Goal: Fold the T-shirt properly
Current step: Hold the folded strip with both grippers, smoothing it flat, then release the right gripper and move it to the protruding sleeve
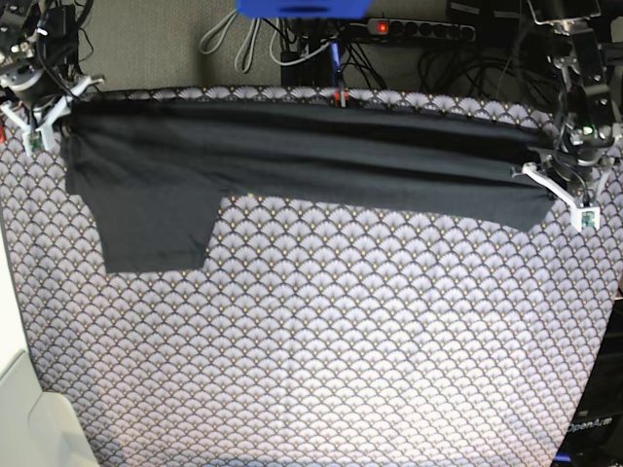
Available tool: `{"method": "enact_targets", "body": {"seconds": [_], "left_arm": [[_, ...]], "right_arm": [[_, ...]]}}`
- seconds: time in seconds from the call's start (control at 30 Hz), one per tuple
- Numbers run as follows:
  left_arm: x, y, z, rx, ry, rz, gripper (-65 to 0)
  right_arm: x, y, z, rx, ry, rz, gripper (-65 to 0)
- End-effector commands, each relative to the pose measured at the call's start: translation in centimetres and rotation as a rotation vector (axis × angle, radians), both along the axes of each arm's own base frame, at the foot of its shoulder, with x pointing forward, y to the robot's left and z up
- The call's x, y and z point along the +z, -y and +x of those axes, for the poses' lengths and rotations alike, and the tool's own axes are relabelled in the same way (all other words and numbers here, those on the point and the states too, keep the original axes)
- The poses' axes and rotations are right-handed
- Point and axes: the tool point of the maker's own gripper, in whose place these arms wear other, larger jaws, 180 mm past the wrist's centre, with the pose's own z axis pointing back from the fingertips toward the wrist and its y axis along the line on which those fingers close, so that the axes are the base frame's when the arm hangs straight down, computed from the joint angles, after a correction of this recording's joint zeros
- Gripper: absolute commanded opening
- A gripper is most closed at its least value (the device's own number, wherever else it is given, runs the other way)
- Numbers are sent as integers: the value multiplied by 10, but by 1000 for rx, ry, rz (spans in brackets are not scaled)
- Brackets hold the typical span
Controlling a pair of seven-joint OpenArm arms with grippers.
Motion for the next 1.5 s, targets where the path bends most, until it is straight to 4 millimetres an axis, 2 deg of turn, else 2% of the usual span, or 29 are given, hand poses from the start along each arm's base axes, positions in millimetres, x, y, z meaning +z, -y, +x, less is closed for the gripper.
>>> {"method": "enact_targets", "body": {"seconds": [0.0, 0.47, 0.53, 0.63, 0.7, 0.83, 1.0, 1.17, 1.33, 1.47], "left_arm": [[16, -8, 7, -2, 41, 37, -645], [1, -9, -7, 19, -73, 16, -635], [0, -9, -7, 20, -76, 17, -596], [0, -9, -7, 20, -77, 17, -483], [-1, -8, -7, 21, -77, 14, -431], [0, -9, -8, 20, -77, 17, -425], [-5, -8, -15, 27, -121, 10, -424], [-7, -9, -17, 31, -134, 5, -422], [-9, -9, -19, 32, -144, 3, -422], [-9, -9, -19, 31, -148, 6, -421]], "right_arm": [[12, 10, 7, 7, 33, -34, -650], [13, 9, 9, 7, 38, -33, -640], [13, 9, 10, 7, 39, -33, -601], [13, 8, 10, 11, 39, -32, -515], [13, 9, 10, 8, 39, -34, -457], [16, 10, 11, 11, 45, -39, -385], [35, 22, 13, -16, 87, -80, -380], [44, 37, 12, -53, 110, -104, -380], [60, 52, 22, -98, 164, -128, -380], [71, 56, 36, -105, 210, -133, -380]]}}
